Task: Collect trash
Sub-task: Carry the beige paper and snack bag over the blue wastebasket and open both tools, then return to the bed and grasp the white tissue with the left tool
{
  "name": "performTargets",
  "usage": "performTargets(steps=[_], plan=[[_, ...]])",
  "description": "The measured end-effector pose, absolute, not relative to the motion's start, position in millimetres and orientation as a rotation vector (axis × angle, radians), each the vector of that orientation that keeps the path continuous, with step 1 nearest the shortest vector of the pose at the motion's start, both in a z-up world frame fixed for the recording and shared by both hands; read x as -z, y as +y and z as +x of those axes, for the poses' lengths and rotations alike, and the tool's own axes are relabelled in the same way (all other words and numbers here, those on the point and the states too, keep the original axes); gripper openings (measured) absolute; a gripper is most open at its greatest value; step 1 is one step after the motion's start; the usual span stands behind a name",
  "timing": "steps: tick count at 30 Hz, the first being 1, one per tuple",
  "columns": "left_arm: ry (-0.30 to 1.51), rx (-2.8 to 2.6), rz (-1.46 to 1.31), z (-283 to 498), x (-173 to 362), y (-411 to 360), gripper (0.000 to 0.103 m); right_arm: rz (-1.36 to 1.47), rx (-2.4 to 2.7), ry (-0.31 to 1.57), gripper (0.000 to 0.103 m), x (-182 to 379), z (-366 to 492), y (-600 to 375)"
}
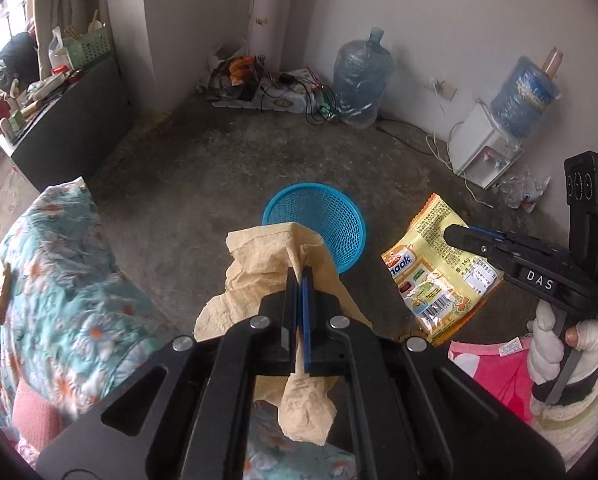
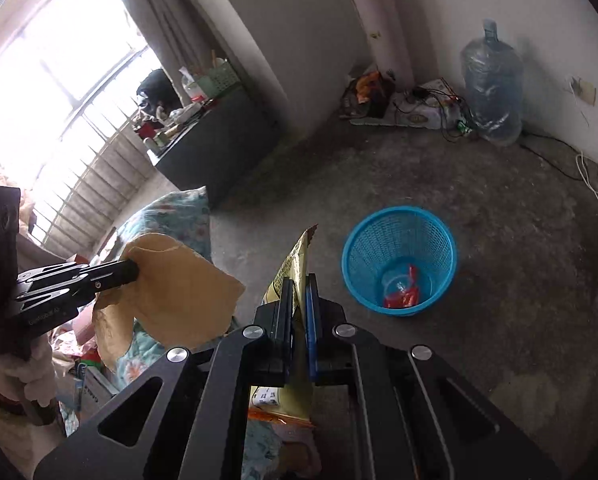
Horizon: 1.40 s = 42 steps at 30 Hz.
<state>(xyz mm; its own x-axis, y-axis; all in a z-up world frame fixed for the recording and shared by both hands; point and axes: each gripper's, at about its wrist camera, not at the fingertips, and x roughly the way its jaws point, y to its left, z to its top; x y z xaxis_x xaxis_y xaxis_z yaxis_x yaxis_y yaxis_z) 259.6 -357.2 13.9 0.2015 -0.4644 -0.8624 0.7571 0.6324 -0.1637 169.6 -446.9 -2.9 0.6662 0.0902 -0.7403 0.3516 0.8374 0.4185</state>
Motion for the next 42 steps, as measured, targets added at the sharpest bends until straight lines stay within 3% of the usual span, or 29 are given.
performTargets(steps=[9,17,19,20,21,22,32,37,42], plan=[[1.217,0.868,0.294,317,111,-466,0.001,0.678,0.334,0.973,0.007,118,220,-525],[1.262,0.848,0.225,351,186,-515,0.002,0.739,0.465,1.016,0.008,181,267,-569],[1.272,0.861,0.210,354,197,-525,0.022,0.763,0.492,0.997,0.011,192,277,-578],[1.278,0.852,0.206,355,202,-529,0.047,0.775,0.496,0.993,0.016,199,281,-581],[1.271,0.840,0.199,355,204,-530,0.053,0.791,0.504,0.991,0.035,208,283,-587],[1.254,0.837,0.181,355,203,-530,0.053,0.807,0.515,0.987,0.047,216,285,-593],[1.142,0.866,0.029,347,147,-504,0.053,0.880,0.512,0.845,0.047,209,248,-598],[1.017,0.908,-0.050,321,75,-471,0.053,0.782,0.466,0.769,0.048,150,223,-580],[0.861,0.946,-0.109,273,-9,-413,0.065,0.593,0.418,0.655,0.065,61,191,-538]])
